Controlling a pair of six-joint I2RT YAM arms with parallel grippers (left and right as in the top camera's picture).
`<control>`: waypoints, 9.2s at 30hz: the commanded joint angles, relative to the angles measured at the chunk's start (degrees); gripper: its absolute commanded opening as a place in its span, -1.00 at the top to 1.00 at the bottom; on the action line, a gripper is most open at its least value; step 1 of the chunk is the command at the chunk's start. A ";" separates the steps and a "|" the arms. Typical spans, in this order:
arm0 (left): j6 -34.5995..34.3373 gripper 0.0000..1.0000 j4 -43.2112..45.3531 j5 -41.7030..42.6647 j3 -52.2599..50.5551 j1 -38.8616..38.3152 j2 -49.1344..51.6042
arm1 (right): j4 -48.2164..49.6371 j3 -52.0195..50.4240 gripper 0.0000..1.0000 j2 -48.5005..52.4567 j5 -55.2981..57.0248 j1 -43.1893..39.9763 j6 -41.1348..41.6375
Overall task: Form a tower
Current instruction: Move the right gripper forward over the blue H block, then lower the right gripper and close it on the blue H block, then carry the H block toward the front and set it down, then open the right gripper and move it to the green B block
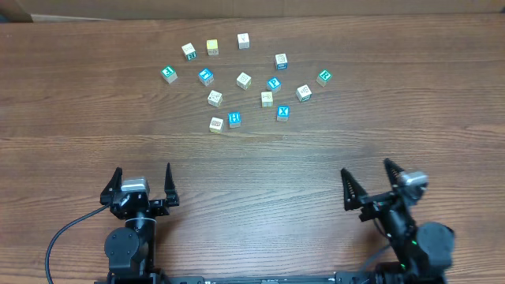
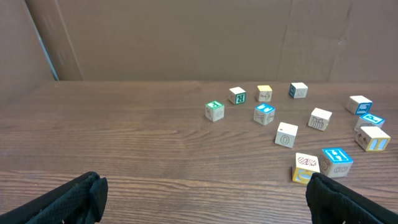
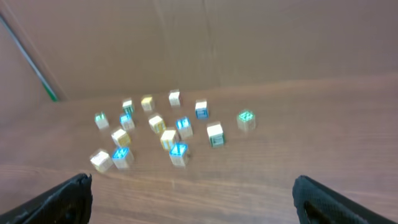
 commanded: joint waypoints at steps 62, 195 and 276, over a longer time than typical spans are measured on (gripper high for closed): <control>1.07 -0.99 -1.18 -0.76 0.61 0.57 -0.59 | -51.12 105.55 -0.68 111.58 6.29 27.65 16.85; 1.07 -0.99 -1.18 -0.76 0.61 0.57 -0.59 | -52.00 104.37 0.55 132.43 16.24 36.35 27.39; 1.07 -0.99 -1.18 -0.76 0.61 0.57 -0.59 | -29.27 102.55 -0.26 135.03 18.03 39.36 34.88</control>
